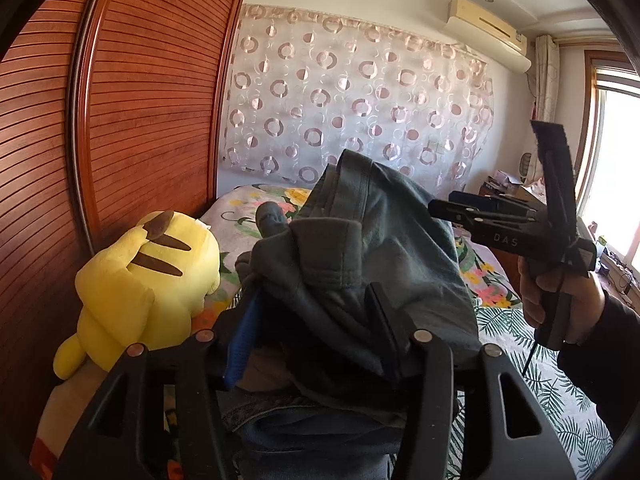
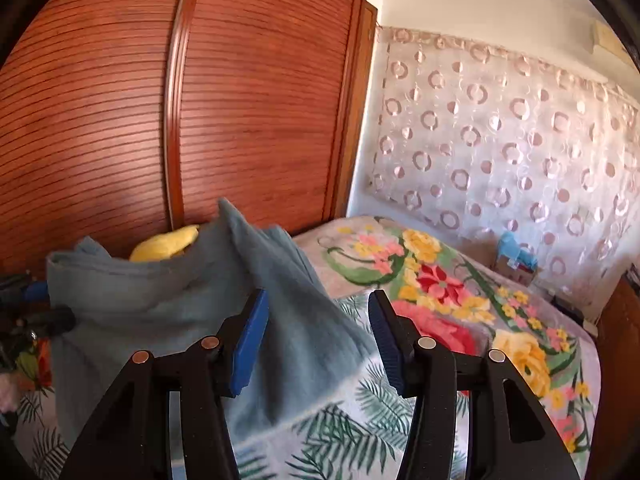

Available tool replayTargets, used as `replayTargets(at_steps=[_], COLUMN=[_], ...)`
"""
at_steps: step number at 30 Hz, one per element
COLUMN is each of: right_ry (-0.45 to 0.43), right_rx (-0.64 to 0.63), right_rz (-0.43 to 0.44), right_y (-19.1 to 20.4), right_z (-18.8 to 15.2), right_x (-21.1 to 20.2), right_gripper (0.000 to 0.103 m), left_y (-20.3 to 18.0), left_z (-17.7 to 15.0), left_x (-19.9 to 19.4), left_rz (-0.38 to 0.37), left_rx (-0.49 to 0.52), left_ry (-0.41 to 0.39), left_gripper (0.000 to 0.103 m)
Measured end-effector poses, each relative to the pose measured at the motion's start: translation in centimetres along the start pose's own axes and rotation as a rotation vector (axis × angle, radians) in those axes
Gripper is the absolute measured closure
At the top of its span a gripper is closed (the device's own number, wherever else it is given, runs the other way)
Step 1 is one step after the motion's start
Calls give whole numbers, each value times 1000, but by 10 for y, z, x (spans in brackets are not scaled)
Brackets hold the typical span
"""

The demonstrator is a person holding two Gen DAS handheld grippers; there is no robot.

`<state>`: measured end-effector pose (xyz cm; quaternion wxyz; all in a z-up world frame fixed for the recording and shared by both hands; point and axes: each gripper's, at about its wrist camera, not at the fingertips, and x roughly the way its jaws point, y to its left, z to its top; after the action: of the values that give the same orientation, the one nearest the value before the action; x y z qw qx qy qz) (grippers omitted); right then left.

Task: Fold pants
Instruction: 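Carry the shorts with both tools and lower them onto the clothes stack, then open both tools and release the shorts on top of the stack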

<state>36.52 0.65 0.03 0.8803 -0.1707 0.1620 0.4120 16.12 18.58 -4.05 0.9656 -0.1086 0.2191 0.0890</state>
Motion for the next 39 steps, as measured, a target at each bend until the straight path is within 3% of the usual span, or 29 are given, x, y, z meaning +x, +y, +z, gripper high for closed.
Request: replayTargets(at_steps=[1,3,8,11,17,20,39], right_ry=[9,22,55,65,73,66,35], right_rx=[9,33,80,102,106,108,142], right_rz=[-7,-32,-69,-62,-57,-48,-2], right_y=[-2,-5,-7,-6,2,6,39], right_z=[1,1,5,7,10,9,-20], right_x=[4,10,26,28,19,9,-54], right_gripper=[49,49,49,49,49,49,48], left_y=[0,0,2,3,-3,-3,-4], left_z=[0,-2,-3,-3,-5,-7,-19], left_x=[0,2,2,0,-9,-17,-45], left_rz=[2,6,-5,-17,-24,-29,1], left_rx=[3,5,9,16,52,56,94], left_ry=[4,15,37,44,42,34,49], left_gripper=[44,28,26,19,19,13,13])
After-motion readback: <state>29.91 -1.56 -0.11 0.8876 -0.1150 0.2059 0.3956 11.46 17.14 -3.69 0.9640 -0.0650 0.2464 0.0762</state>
